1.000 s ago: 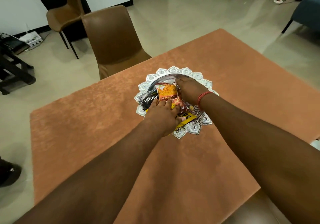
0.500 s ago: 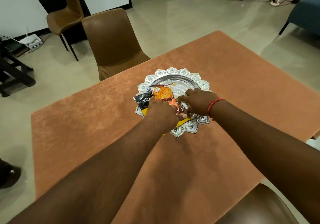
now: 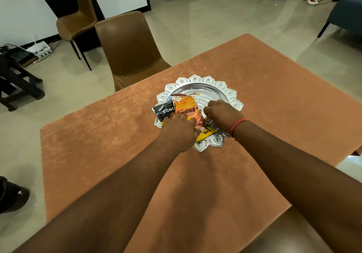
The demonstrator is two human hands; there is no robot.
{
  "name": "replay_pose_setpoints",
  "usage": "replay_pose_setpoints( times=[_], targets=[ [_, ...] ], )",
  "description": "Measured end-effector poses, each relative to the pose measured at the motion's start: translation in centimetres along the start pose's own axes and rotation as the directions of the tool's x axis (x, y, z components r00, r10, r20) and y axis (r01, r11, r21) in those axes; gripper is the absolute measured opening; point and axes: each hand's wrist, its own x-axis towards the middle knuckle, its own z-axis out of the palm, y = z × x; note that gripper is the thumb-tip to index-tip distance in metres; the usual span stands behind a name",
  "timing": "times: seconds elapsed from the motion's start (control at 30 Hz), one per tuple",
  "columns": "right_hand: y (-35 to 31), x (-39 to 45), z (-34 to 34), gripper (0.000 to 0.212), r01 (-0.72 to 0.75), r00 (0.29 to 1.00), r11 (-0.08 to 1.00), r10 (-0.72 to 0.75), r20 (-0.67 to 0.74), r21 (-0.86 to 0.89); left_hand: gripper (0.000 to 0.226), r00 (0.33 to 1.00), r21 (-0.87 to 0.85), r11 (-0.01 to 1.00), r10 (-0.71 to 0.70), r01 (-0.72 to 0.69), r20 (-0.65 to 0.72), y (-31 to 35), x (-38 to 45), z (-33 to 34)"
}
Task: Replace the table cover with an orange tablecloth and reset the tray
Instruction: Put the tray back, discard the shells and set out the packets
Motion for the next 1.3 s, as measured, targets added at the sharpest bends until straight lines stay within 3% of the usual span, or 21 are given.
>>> replay_pose_setpoints(
  times=[0.13,0.23,0.4,0.47,0.6,0.77,0.97,1.17,1.3],
  targets=[
    [-1.3,0.0,0.3,0.027,-0.061,0.996,0.998,0.062,-0.072,0.008,0.056,0.993,-0.105,0.989,-0.110,0.105,-0.041,-0.4,-0.5,1.1],
    [-2.9,0.5,0.9,0.027,-0.076,0.994,0.991,0.083,-0.066,0.106,0.052,0.980,-0.222,0.959,-0.192,0.177,-0.046,-0.7,-0.9,1.6],
    [-4.6,0.7,1.4,0.018,-0.123,0.986,0.944,0.151,-0.069,0.305,0.033,0.911,-0.497,0.845,-0.345,0.198,-0.224,-1.7,-0.6,2.0],
    [-5.2,0.7,1.4,0.018,-0.110,0.987,0.937,0.142,-0.073,0.331,0.029,0.857,-0.633,0.739,-0.462,0.230,-0.228,-2.0,-0.5,1.8],
    [-6.6,0.9,1.1,0.023,-0.130,0.984,0.879,0.173,-0.052,0.460,0.025,0.736,-0.832,0.457,-0.671,0.315,-0.090,-2.0,-0.5,1.0],
    [-8.7,0.9,0.4,0.023,-0.134,0.979,0.798,0.200,-0.049,0.587,0.029,0.562,-0.932,0.103,-0.818,0.348,0.120,-2.5,-0.7,0.1],
    [-10.5,0.4,-0.5,0.022,-0.146,0.969,0.687,0.246,-0.038,0.712,0.035,0.597,-0.964,-0.184,-0.758,0.193,0.264,-4.1,-1.3,-0.4],
    [-10.2,0.7,-0.8,0.024,-0.252,0.891,0.411,0.453,0.043,0.876,0.037,0.627,-0.969,-0.234,-0.745,0.074,0.228,-4.6,-1.6,-1.9],
    [-8.6,1.0,-0.7,0.030,-0.327,0.876,0.435,0.473,0.097,0.839,0.033,0.651,-0.968,-0.249,-0.728,0.039,0.214,-4.6,-1.7,-2.4]
  ],
)
